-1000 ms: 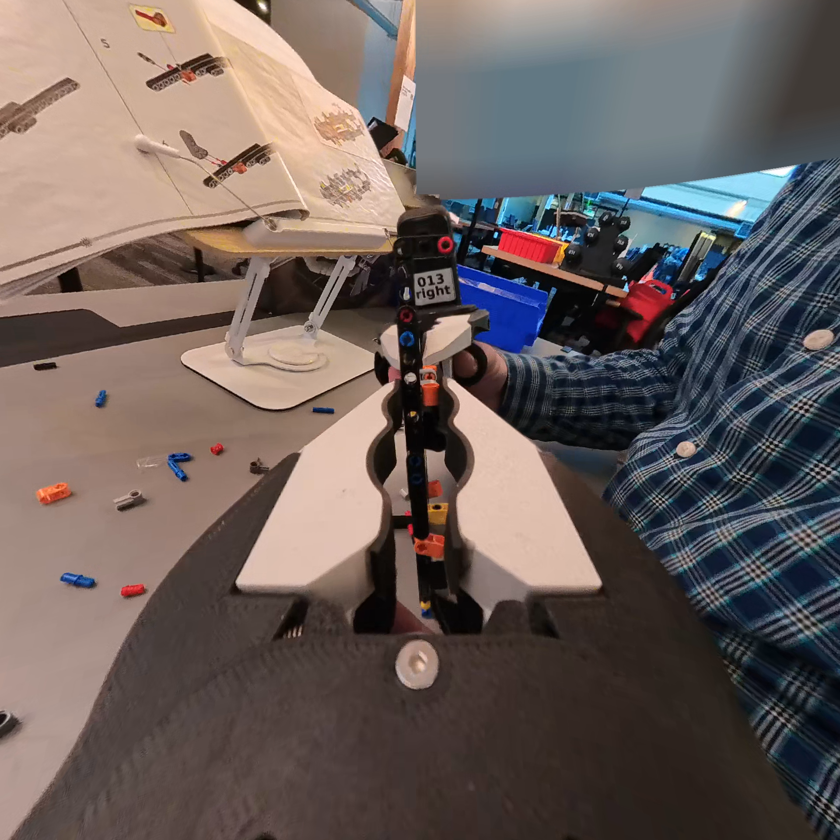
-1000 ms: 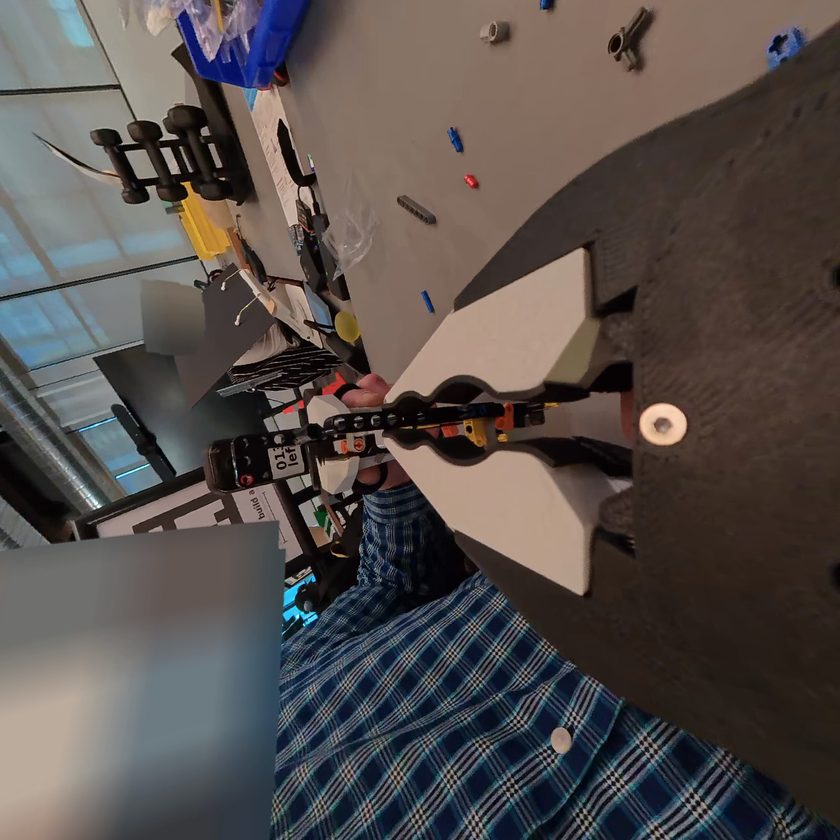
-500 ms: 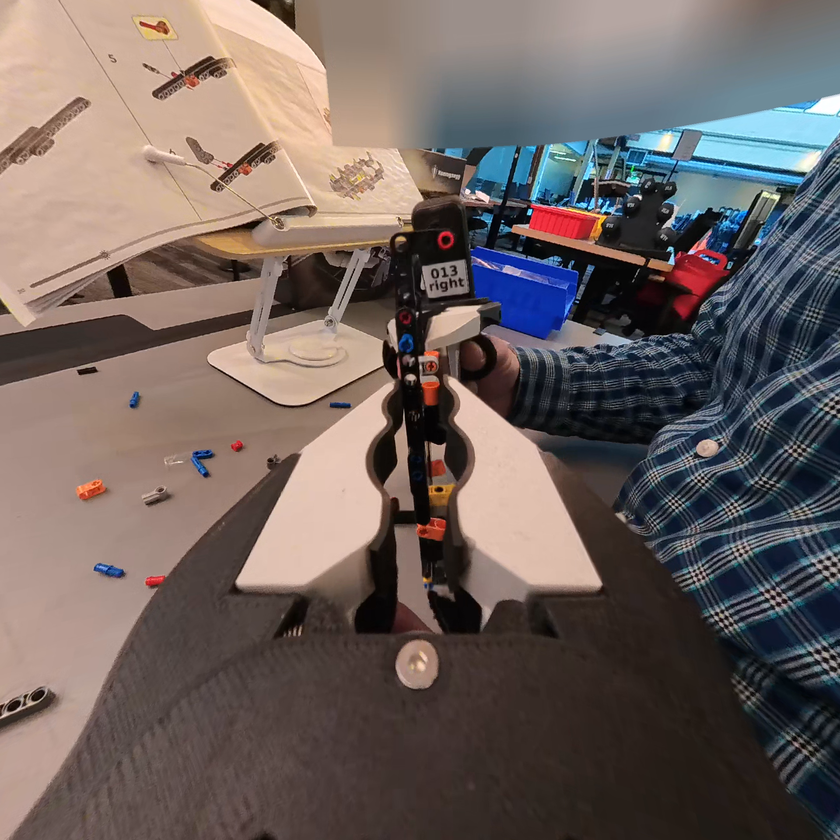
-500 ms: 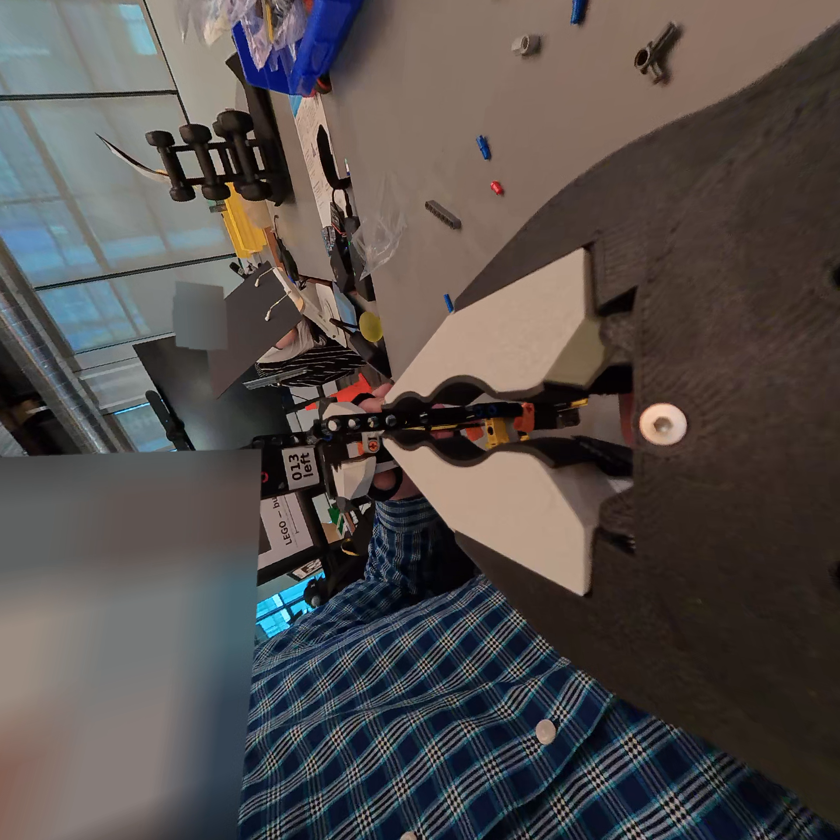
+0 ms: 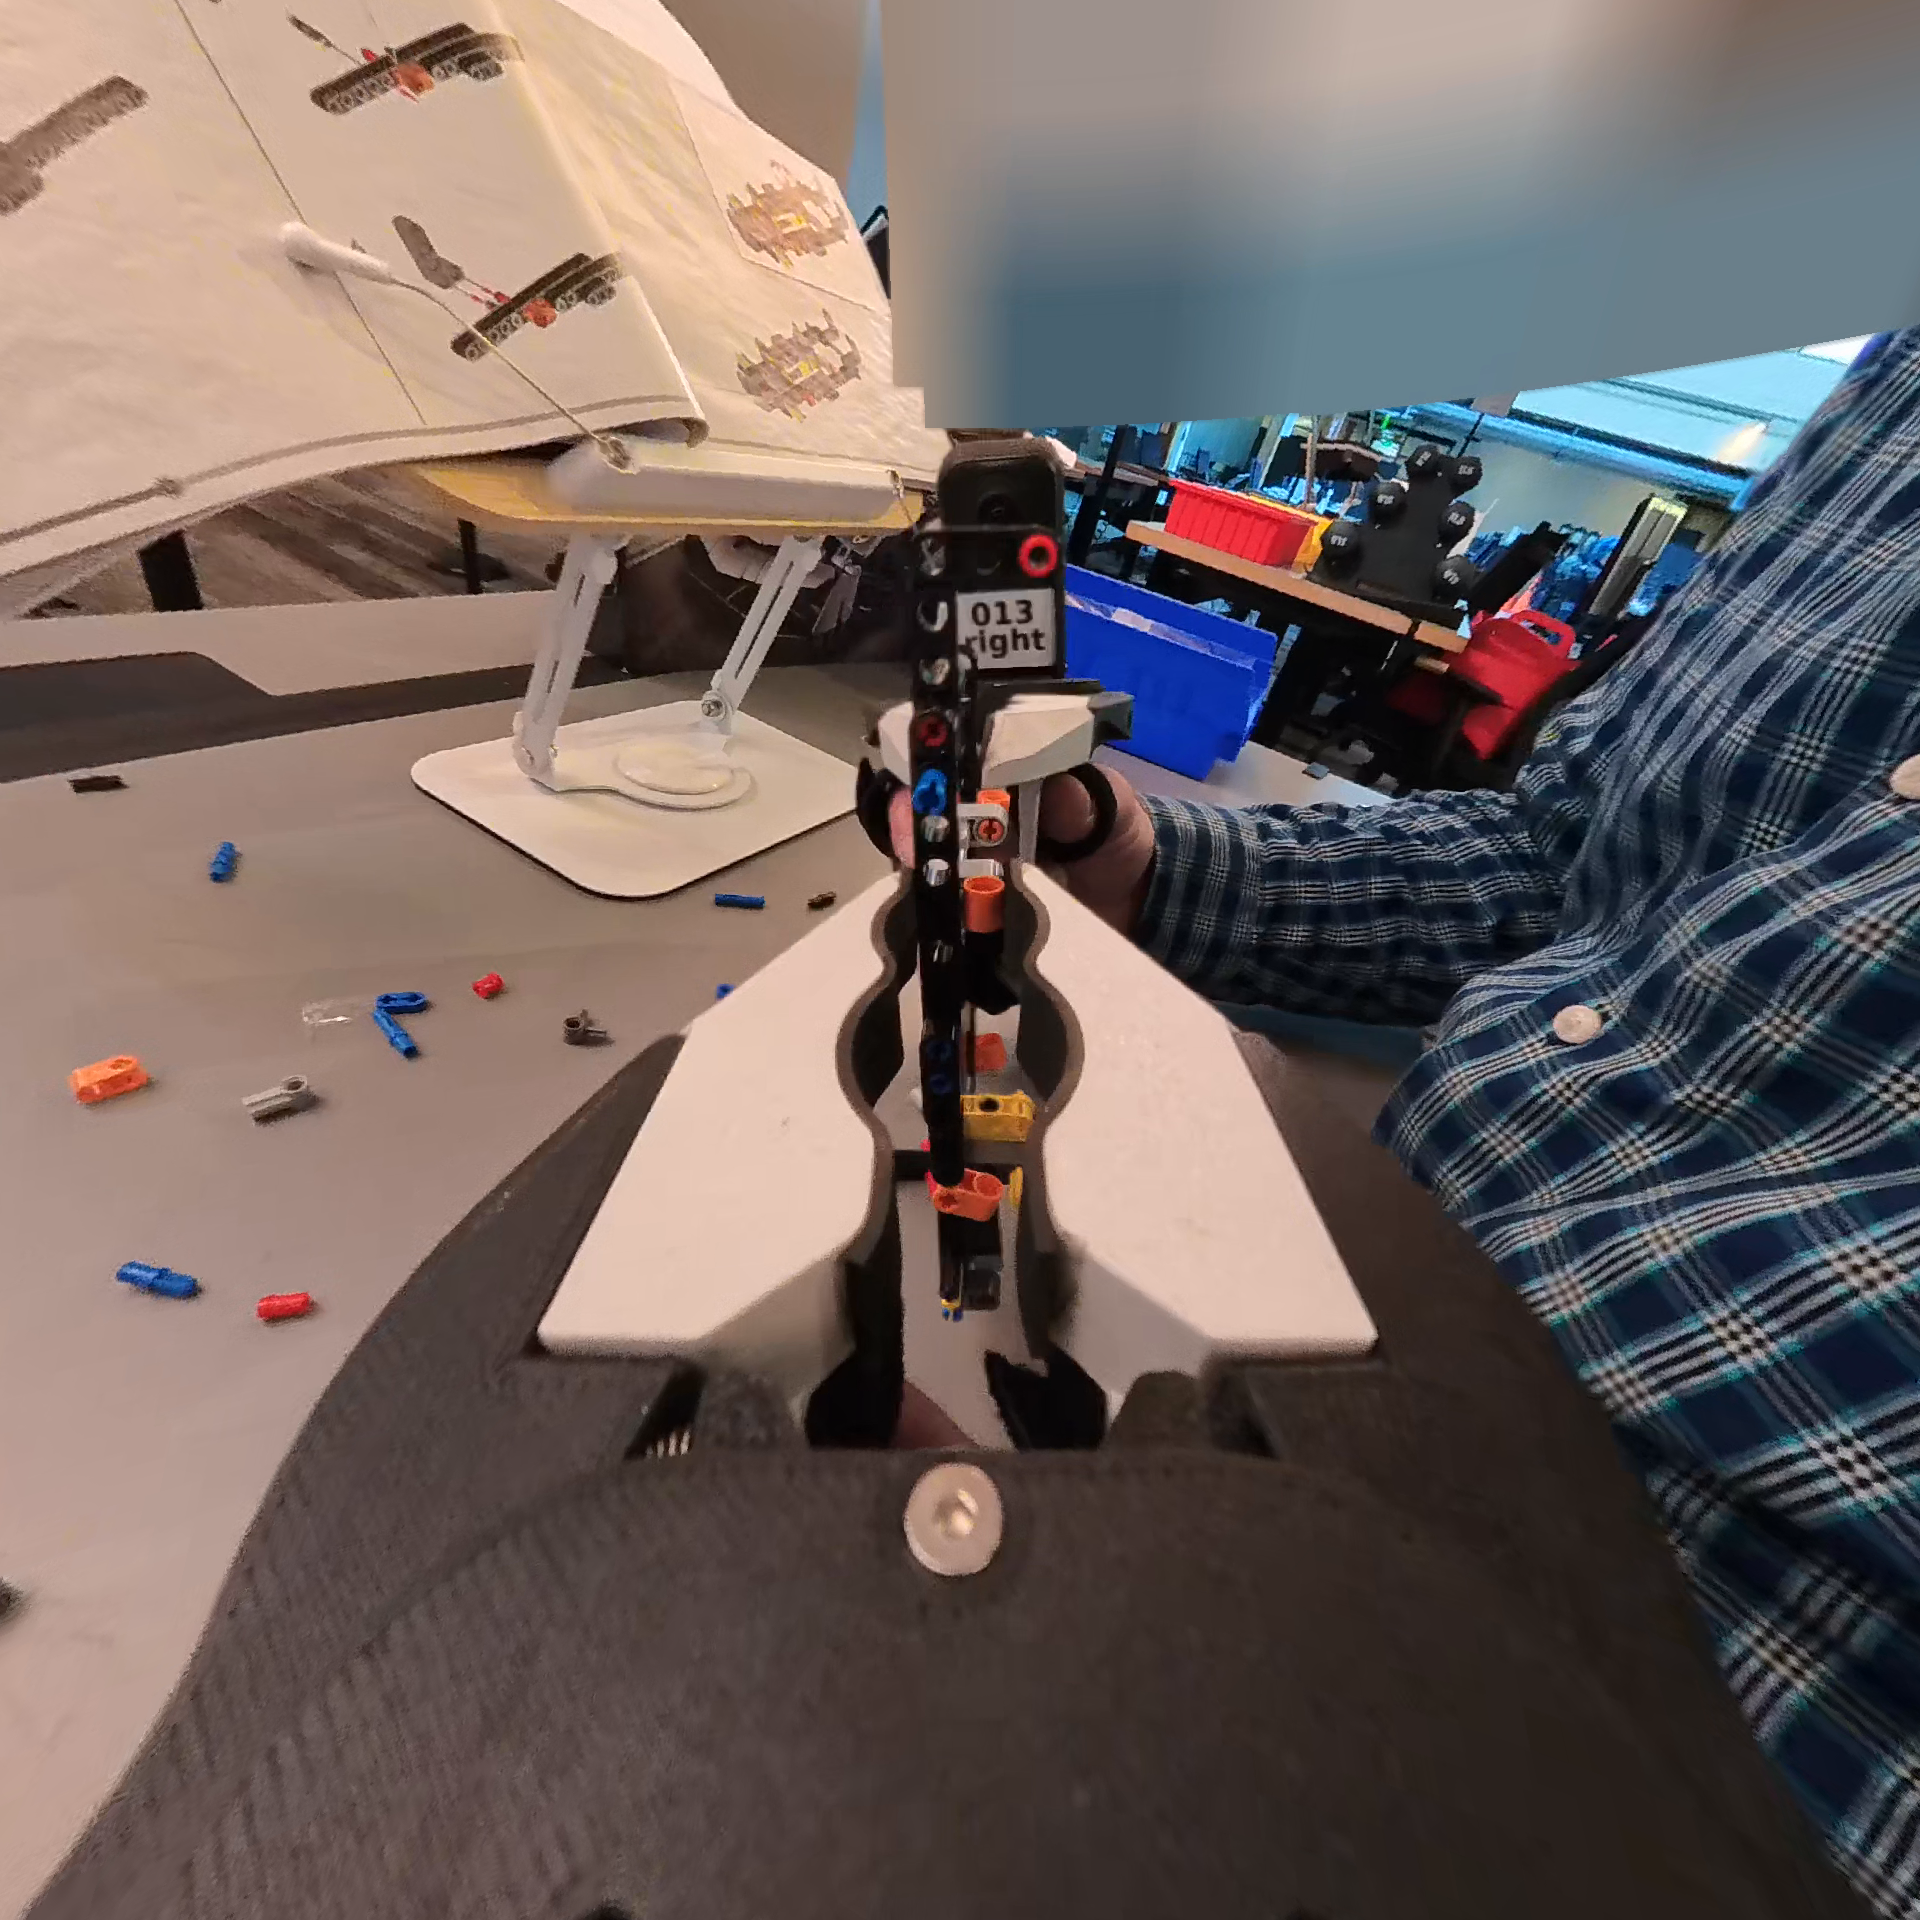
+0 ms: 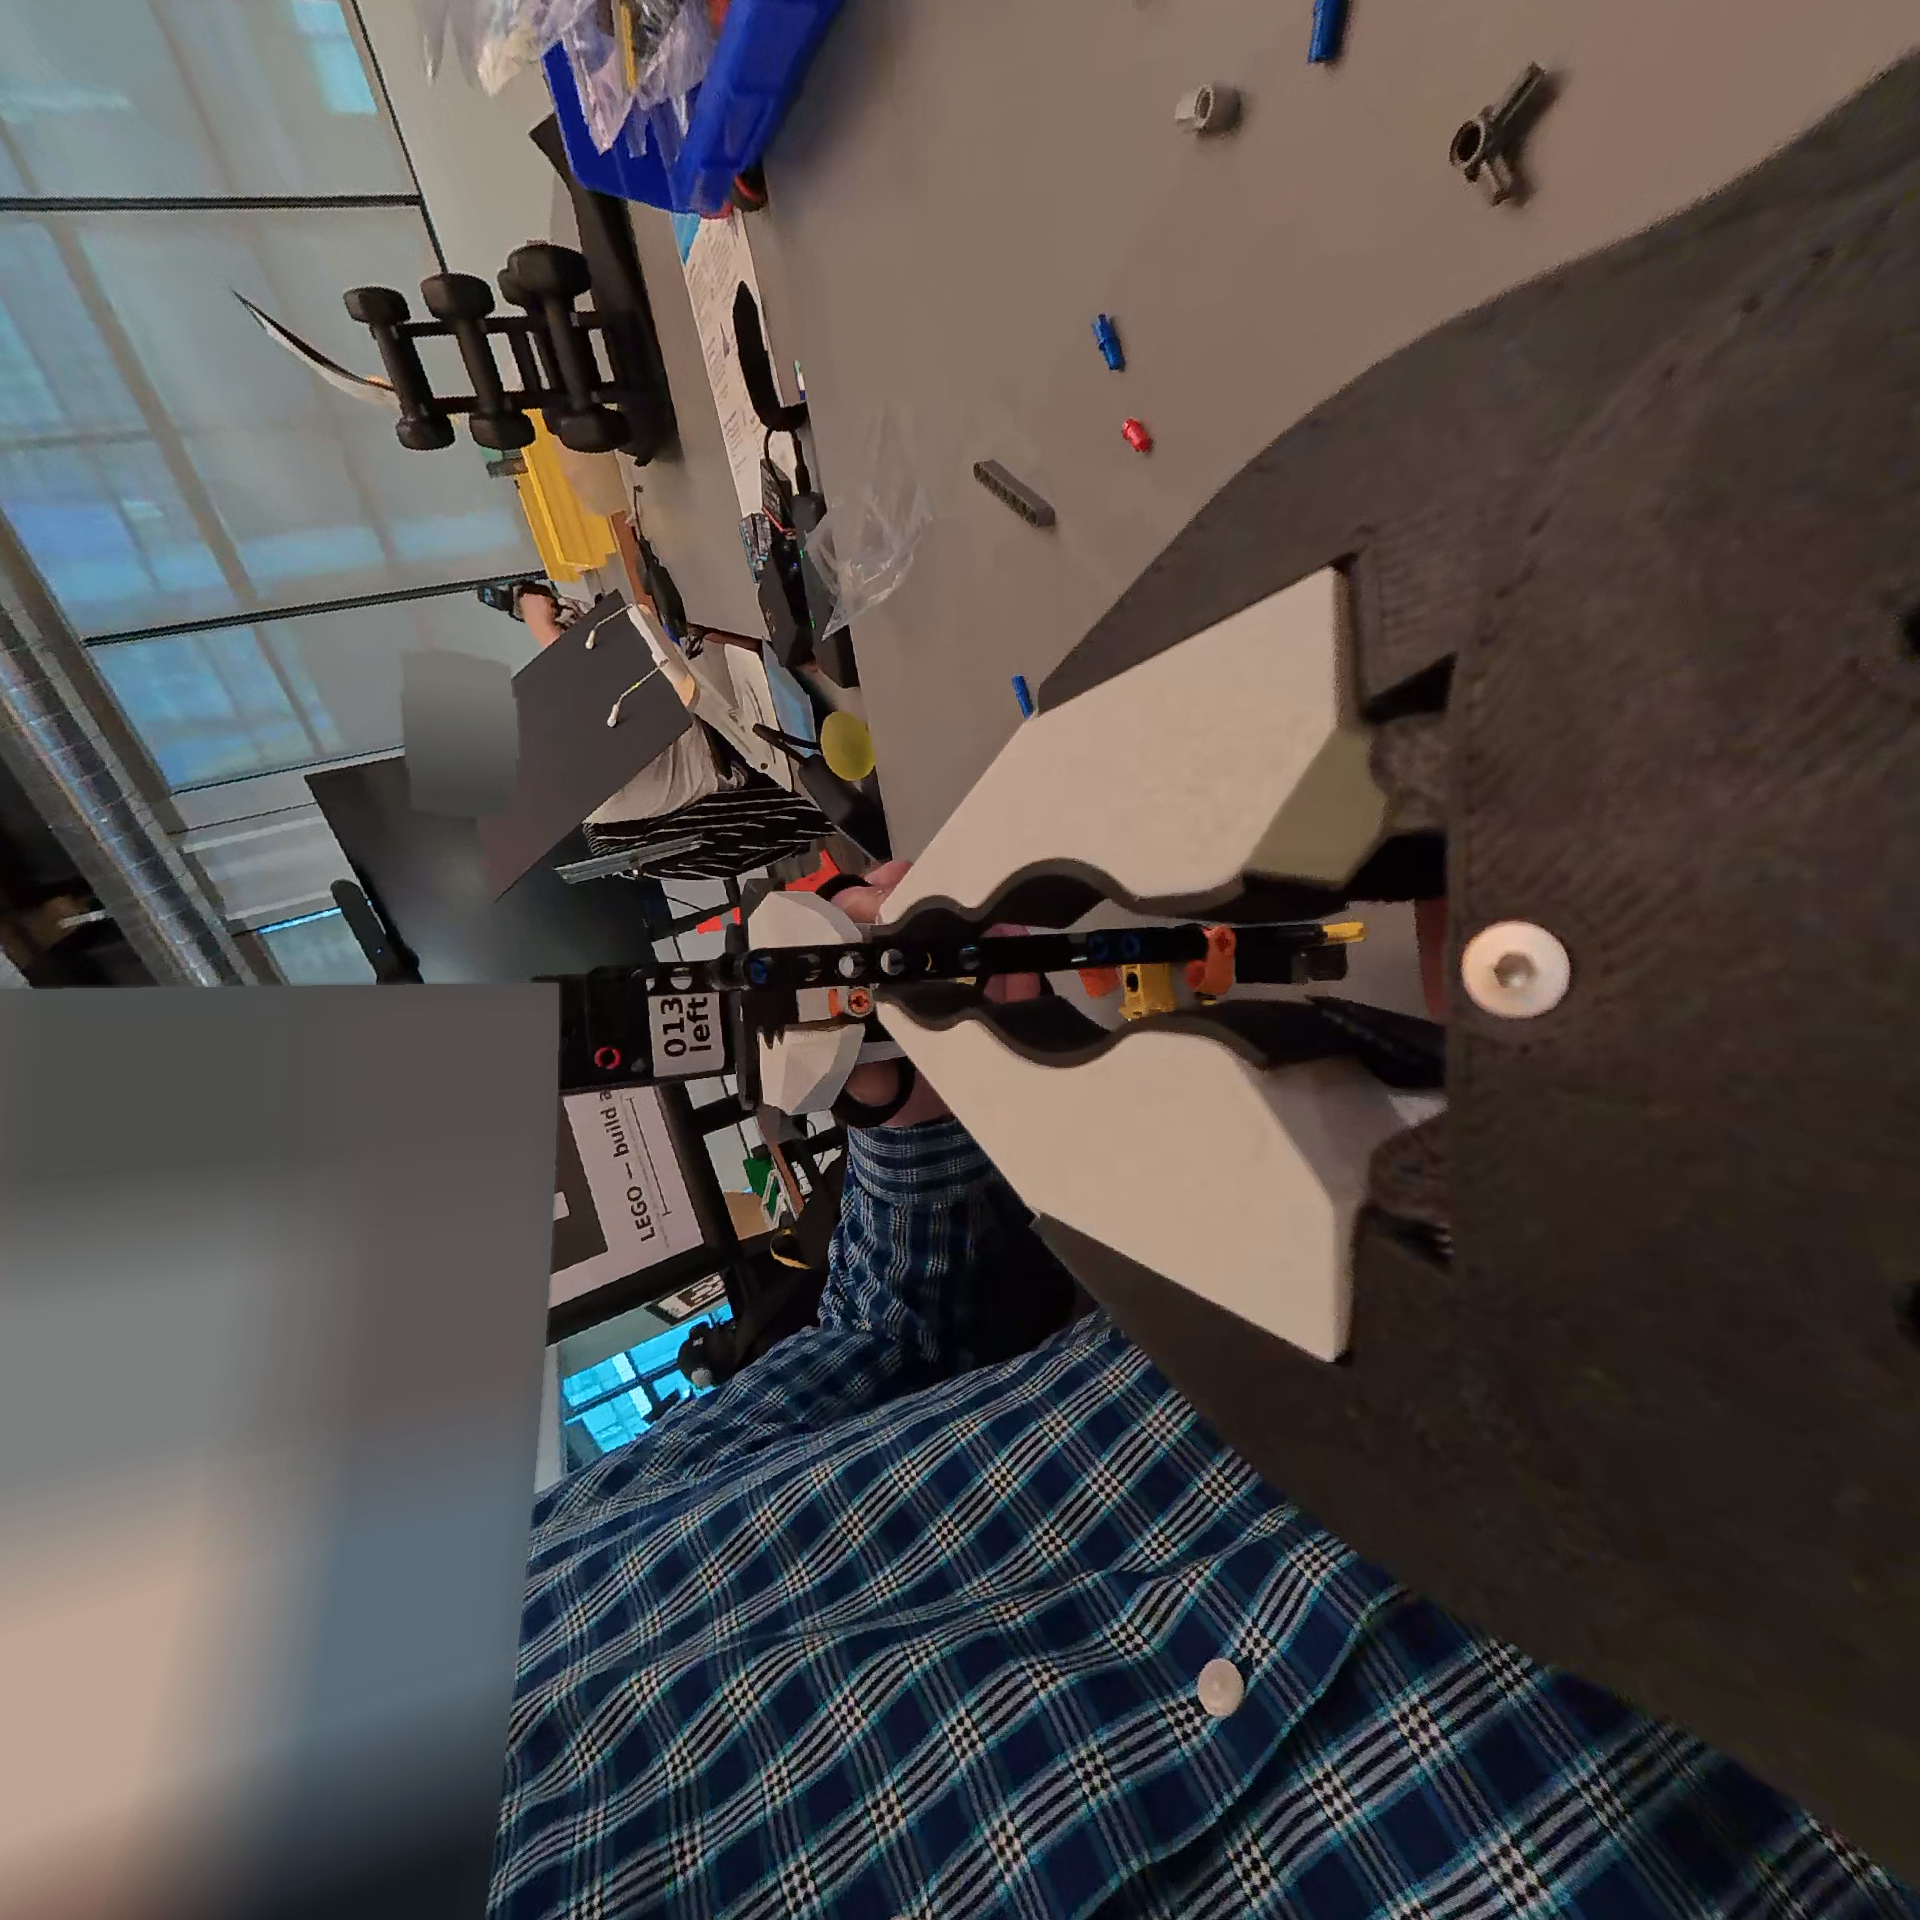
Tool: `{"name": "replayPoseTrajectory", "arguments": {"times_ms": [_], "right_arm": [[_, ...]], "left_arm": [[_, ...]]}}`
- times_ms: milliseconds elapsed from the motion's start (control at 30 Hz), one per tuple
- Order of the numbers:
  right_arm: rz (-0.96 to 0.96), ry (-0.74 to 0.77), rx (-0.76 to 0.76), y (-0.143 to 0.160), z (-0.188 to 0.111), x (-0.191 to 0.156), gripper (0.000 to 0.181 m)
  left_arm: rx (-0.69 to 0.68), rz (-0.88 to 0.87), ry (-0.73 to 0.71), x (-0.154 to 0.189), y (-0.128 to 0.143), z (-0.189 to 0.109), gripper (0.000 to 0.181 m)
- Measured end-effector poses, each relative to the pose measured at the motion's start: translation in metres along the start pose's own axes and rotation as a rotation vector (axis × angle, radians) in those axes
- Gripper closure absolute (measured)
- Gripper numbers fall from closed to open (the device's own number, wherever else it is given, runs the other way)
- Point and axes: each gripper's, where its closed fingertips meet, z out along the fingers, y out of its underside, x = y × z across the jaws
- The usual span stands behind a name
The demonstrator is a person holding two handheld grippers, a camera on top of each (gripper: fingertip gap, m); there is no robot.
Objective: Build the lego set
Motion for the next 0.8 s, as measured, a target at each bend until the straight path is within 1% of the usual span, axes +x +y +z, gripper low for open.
{"name": "replayPoseTrajectory", "arguments": {"times_ms": [33, 67, 133, 167, 233, 300, 333, 367, 433, 467, 500, 567, 700, 800], "right_arm": [[0.005, 0.005, 0.002, 0.001, 0.000, 0.001, 0.177], [0.010, 0.003, 0.005, 0.001, 0.000, 0.001, 0.177], [0.008, 0.001, -0.003, 0.003, 0.000, 0.000, 0.177], [0.003, 0.004, -0.010, 0.004, 0.000, 0.000, 0.177], [0.005, 0.010, -0.007, 0.004, 0.000, 0.000, 0.177], [0.008, 0.005, -0.004, 0.005, 0.001, -0.001, 0.177], [0.007, 0.003, -0.006, 0.006, 0.002, -0.001, 0.177], [0.005, 0.003, -0.010, 0.007, 0.002, -0.002, 0.177], [0.000, 0.004, -0.018, 0.010, 0.004, -0.003, 0.177], [0.001, 0.002, -0.019, 0.010, 0.005, -0.003, 0.177], [0.001, -0.001, -0.019, 0.011, 0.006, -0.004, 0.177], [0.003, -0.009, -0.016, 0.011, 0.008, -0.005, 0.177], [0.010, -0.012, -0.011, 0.012, 0.009, -0.005, 0.177], [0.021, -0.022, -0.004, 0.013, 0.008, -0.006, 0.177]], "left_arm": [[-0.005, 0.017, -0.015, -0.002, 0.000, 0.000, 0.167], [-0.010, 0.032, -0.031, -0.004, 0.000, -0.001, 0.158], [-0.012, 0.030, -0.035, -0.006, -0.004, -0.003, 0.135], [-0.033, 0.040, -0.039, -0.006, -0.003, -0.003, 0.127], [-0.062, 0.086, -0.029, 0.000, -0.002, 0.000, 0.120], [-0.103, 0.129, -0.036, 0.005, 0.003, 0.006, 0.128], [-0.134, 0.150, -0.078, 0.000, 0.006, 0.008, 0.130], [-0.168, 0.178, -0.099, -0.002, 0.010, 0.011, 0.128], [-0.181, 0.207, -0.105, 0.002, 0.010, 0.017, 0.129], [-0.196, 0.207, -0.101, 0.003, 0.012, 0.020, 0.135], [-0.203, 0.217, -0.105, 0.003, 0.013, 0.022, 0.140], [-0.175, 0.231, -0.123, 0.002, 0.011, 0.025, 0.155], [-0.196, 0.211, -0.080, 0.007, 0.017, 0.027, 0.167], [-0.200, 0.203, -0.074, 0.007, 0.018, 0.027, 0.167]]}}
